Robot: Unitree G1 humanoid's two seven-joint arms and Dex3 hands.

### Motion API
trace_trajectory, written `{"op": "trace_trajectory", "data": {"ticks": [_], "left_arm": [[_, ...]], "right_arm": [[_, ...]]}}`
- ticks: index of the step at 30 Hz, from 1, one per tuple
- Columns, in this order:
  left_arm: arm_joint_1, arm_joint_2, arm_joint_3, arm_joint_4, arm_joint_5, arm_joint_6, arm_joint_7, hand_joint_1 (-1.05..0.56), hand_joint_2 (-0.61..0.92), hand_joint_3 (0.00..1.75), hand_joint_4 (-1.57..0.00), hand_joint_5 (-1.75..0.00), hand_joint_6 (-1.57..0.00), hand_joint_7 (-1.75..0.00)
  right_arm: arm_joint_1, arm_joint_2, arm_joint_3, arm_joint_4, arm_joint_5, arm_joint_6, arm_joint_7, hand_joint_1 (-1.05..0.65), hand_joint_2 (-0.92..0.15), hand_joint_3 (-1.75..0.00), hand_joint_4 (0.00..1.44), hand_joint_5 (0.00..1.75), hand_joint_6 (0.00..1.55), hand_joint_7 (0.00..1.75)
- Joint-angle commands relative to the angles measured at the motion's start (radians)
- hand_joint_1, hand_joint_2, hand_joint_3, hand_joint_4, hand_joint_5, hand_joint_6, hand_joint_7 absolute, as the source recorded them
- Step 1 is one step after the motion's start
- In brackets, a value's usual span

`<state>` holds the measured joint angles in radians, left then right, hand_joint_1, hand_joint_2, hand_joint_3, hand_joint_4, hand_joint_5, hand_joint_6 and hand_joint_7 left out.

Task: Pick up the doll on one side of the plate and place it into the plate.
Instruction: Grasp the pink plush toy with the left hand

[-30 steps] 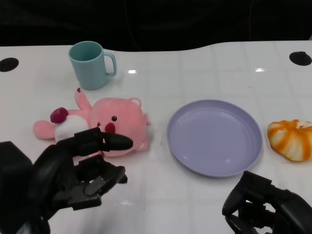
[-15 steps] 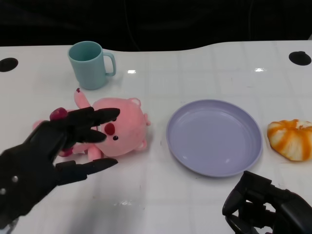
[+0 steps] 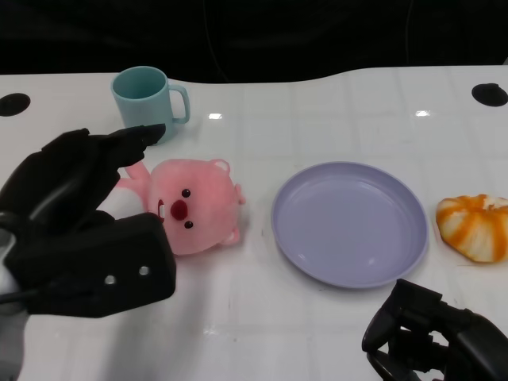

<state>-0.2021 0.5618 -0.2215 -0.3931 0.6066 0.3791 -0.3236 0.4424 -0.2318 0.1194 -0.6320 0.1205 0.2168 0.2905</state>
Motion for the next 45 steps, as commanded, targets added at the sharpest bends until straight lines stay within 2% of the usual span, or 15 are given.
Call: {"op": "trace_trajectory", "data": {"ticks": [1,6,11,19,26,35,45], "left_arm": [[-0.033,0.018,-0.045,0.065,0.102,-0.013,0.005,-0.65,0.92,0.03,0.0,-0.35,-0.2,-0.01],[-0.071,-0.002,-0.081,0.167,0.179,-0.031,0.005,-0.64,0.89,0.0,0.0,-0.37,-0.21,-0.01],[-0.128,-0.005,-0.121,0.269,0.238,-0.045,-0.025,-0.67,0.9,0.0,0.0,-0.31,-0.19,0.0],[-0.217,-0.034,-0.161,0.458,0.248,-0.092,-0.019,-0.7,0.89,0.0,0.0,-0.26,-0.19,0.0],[-0.269,-0.074,-0.209,0.634,0.269,-0.155,0.056,-0.71,0.9,0.0,-0.02,-0.26,-0.18,0.0],[-0.366,-0.135,-0.257,0.861,0.264,-0.174,0.081,-0.68,0.9,0.0,-0.03,-0.23,-0.19,0.0],[-0.481,-0.225,-0.3,1.216,0.234,-0.227,0.191,-0.65,0.9,0.0,-0.07,-0.19,-0.23,-0.01]], "right_arm": [[0.003,-0.002,0.003,-0.009,0.0,-0.001,-0.004,-0.21,-0.88,-0.61,0.63,1.75,0.41,1.65],[0.005,-0.005,0.005,-0.005,-0.001,-0.008,-0.001,-0.22,-0.88,-0.61,0.63,1.75,0.42,1.65],[0.012,-0.009,0.007,-0.012,-0.001,-0.006,0.002,-0.23,-0.88,-0.61,0.63,1.75,0.42,1.65],[0.022,-0.01,0.01,-0.023,-0.004,-0.004,0.001,-0.22,-0.88,-0.61,0.63,1.75,0.42,1.65],[0.029,-0.011,0.012,-0.036,-0.006,0.005,0.0,-0.22,-0.88,-0.61,0.63,1.75,0.42,1.65],[0.034,-0.009,0.011,-0.046,-0.001,0.008,-0.003,-0.22,-0.88,-0.61,0.63,1.75,0.42,1.65],[0.049,-0.007,0.006,-0.058,0.019,0.007,-0.002,-0.24,-0.88,-0.61,0.63,1.75,0.41,1.66]]}}
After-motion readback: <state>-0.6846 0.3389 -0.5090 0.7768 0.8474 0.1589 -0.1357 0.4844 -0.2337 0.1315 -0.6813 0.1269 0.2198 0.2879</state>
